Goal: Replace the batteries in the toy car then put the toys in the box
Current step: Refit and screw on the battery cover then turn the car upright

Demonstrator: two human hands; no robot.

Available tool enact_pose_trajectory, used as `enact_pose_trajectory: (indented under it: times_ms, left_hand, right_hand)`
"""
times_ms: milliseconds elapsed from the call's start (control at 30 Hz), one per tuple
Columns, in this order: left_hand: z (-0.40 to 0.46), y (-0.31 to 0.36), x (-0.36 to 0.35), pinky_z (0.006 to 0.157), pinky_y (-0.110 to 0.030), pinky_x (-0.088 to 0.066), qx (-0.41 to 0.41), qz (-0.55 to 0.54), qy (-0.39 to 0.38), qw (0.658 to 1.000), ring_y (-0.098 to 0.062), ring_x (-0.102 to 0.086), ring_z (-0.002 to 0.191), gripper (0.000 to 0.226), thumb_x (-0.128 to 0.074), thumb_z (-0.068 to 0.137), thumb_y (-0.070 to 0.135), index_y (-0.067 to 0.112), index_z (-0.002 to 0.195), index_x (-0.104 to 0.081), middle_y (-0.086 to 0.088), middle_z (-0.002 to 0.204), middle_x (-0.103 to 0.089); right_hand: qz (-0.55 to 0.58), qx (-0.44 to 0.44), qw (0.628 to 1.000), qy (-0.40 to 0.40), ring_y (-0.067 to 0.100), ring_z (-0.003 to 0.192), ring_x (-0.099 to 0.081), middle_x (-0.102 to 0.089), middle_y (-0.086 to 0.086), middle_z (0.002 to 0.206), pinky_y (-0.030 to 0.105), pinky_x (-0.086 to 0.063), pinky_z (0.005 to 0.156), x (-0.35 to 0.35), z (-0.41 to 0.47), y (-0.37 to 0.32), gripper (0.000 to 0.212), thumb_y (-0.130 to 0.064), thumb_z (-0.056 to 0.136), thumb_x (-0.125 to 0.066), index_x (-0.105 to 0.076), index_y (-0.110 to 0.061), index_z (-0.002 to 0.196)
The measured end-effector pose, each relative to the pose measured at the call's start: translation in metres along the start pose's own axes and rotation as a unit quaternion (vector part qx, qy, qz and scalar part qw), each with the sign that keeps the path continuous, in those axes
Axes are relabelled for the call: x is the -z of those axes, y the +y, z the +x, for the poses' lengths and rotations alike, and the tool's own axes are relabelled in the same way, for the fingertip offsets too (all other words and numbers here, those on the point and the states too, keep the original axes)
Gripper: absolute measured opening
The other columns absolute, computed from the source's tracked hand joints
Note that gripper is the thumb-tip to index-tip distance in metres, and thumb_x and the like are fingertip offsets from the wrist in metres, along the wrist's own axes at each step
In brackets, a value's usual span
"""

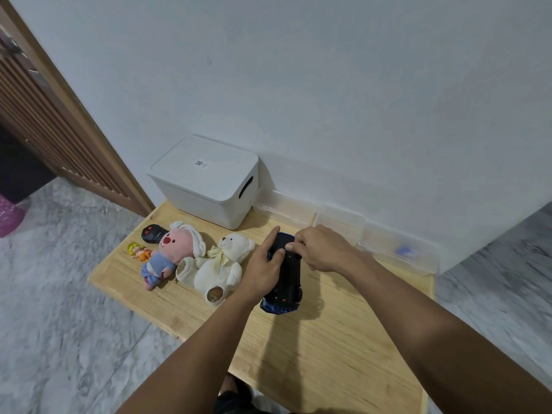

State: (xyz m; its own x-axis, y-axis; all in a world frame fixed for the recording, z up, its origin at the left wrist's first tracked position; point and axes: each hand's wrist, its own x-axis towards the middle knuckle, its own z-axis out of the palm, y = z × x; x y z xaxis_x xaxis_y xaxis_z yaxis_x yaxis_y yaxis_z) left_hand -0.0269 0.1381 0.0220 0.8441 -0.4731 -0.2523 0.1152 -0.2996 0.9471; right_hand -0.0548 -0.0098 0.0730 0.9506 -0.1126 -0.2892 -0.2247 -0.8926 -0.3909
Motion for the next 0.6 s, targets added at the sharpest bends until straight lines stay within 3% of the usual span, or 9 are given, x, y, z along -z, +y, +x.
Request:
enact_pose_trajectory:
  times_ms: [100,233,333,400,500,600]
  left_hand:
    - [0.000,0.001,0.002,0.090,-0.023,-0.049,0.033,-0.026,0.011,0.999,-0.001,-0.054,0.101,0.050,-0.037,0.103,0.014,0.033,0.149,-0.034,0.009,0.128,-0.053]
    - [0.004,0.001,0.007,0.076,-0.025,-0.046,0.080,-0.061,0.017,0.995,-0.007,-0.052,0.091,0.060,-0.029,0.096,0.005,0.037,0.146,-0.036,0.019,0.109,-0.050]
    - [0.004,-0.003,0.010,0.079,-0.032,-0.050,0.101,-0.105,0.024,0.989,-0.016,-0.055,0.093,0.064,-0.029,0.094,0.006,0.045,0.145,-0.031,0.020,0.111,-0.052]
    - [0.005,-0.006,0.010,0.077,-0.037,-0.053,0.126,-0.130,0.031,0.983,-0.022,-0.057,0.095,0.062,-0.032,0.094,0.007,0.049,0.139,-0.028,0.011,0.110,-0.056]
    - [0.005,-0.007,0.007,0.058,-0.030,-0.048,0.161,-0.144,0.048,0.975,-0.023,-0.057,0.082,0.022,-0.040,0.095,0.009,0.017,0.112,-0.052,-0.012,0.103,-0.058]
    - [0.001,-0.009,0.007,0.044,-0.020,-0.042,0.189,-0.177,0.041,0.965,-0.019,-0.055,0.071,0.018,-0.043,0.099,0.014,0.009,0.107,-0.058,-0.008,0.091,-0.062]
  right_hand:
    - [0.065,-0.023,0.998,-0.014,0.017,0.060,-0.059,-0.062,-0.001,0.060,0.034,-0.049,0.067,-0.002,0.001,0.006,0.039,-0.043,0.098,-0.047,-0.066,-0.012,0.084]
    - [0.229,-0.081,0.970,0.032,0.007,0.055,-0.052,-0.068,0.000,0.073,0.024,-0.041,0.057,-0.014,0.000,0.018,0.024,-0.027,0.100,-0.050,-0.068,-0.011,0.100]
    - [0.331,-0.134,0.932,0.060,0.009,0.065,-0.052,-0.063,-0.001,0.081,0.026,-0.043,0.063,-0.028,-0.003,0.021,0.022,-0.016,0.100,-0.045,-0.065,-0.009,0.104]
    - [0.320,-0.143,0.934,0.062,0.016,0.078,-0.055,-0.061,-0.002,0.092,0.031,-0.045,0.073,-0.039,-0.007,0.019,0.021,-0.017,0.101,-0.039,-0.059,-0.014,0.099]
    - [0.313,-0.118,0.939,0.078,0.022,0.094,-0.061,-0.066,-0.001,0.099,0.040,-0.051,0.083,-0.054,-0.016,0.009,0.020,-0.023,0.101,-0.035,-0.053,-0.022,0.093]
    - [0.318,-0.098,0.938,0.099,0.022,0.097,-0.060,-0.067,0.001,0.103,0.042,-0.050,0.086,-0.063,-0.022,0.002,0.017,-0.024,0.101,-0.039,-0.054,-0.022,0.093]
